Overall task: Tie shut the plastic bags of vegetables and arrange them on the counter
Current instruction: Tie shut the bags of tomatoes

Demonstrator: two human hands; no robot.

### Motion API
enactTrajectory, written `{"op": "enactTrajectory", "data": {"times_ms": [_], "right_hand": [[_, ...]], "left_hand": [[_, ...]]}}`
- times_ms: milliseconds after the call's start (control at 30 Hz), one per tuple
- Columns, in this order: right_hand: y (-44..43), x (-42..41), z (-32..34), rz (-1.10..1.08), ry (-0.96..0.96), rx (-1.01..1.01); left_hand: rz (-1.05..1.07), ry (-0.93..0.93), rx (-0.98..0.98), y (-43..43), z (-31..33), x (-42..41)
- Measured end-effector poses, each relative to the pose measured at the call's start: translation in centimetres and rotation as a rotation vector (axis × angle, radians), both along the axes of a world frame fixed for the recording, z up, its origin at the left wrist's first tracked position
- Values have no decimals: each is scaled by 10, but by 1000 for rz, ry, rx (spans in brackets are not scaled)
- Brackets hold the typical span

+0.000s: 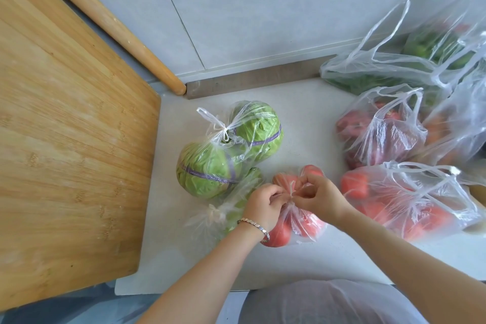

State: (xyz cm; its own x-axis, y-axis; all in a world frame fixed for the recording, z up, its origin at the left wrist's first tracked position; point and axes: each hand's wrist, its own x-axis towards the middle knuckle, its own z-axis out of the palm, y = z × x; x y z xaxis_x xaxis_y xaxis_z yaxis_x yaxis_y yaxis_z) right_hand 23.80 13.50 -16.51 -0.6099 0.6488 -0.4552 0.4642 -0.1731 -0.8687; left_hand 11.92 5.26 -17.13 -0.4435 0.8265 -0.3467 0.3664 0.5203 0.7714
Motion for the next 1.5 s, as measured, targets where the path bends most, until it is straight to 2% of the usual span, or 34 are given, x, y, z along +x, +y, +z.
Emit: {"op": "enactTrajectory", "data": {"times_ms": [100, 167, 233, 300, 367, 433, 533, 767, 867, 1033, 1133, 1233, 1333, 1500], "right_hand": [[15, 5, -1, 109, 14, -263], [18, 7, -3, 185, 29, -291], [13, 7, -8, 248, -49, -93], [5, 6, -12, 223, -99, 231], [-4, 6, -19, 207, -4, 632], [-8, 10, -26, 260, 47, 924], [-6, 16, -33, 342, 24, 1112], [-6, 23, -29, 391, -55, 1178], [-12, 29, -31, 427, -104, 1119], [-11, 33, -26, 413, -112, 1034], [-11, 24, -12, 463, -255, 894], [-2, 19, 6, 509, -440, 603], [11, 27, 35, 460, -461, 464], [25, 70, 95, 86, -354, 715]], "left_hand": [[-1, -33, -7, 2, 1, 2], [17, -82, -49, 2, 2, 4], [26, -158, -117, 4, 1, 5], [58, -214, -169, 6, 2, 4], [103, -257, -195, 8, 5, 3], [102, -285, -205, 9, 9, 2], [22, -212, -218, 11, 12, 2], [-120, 202, -253, 16, 15, 0], [-208, 390, -270, 15, 16, 1], [-276, 532, -311, 14, 14, -3], [-324, 576, -351, 18, 18, -6], [-565, 713, -411, 33, 26, -9], [-647, 675, -287, 57, 42, -6], [-595, 287, -13, 88, 58, 37]]}}
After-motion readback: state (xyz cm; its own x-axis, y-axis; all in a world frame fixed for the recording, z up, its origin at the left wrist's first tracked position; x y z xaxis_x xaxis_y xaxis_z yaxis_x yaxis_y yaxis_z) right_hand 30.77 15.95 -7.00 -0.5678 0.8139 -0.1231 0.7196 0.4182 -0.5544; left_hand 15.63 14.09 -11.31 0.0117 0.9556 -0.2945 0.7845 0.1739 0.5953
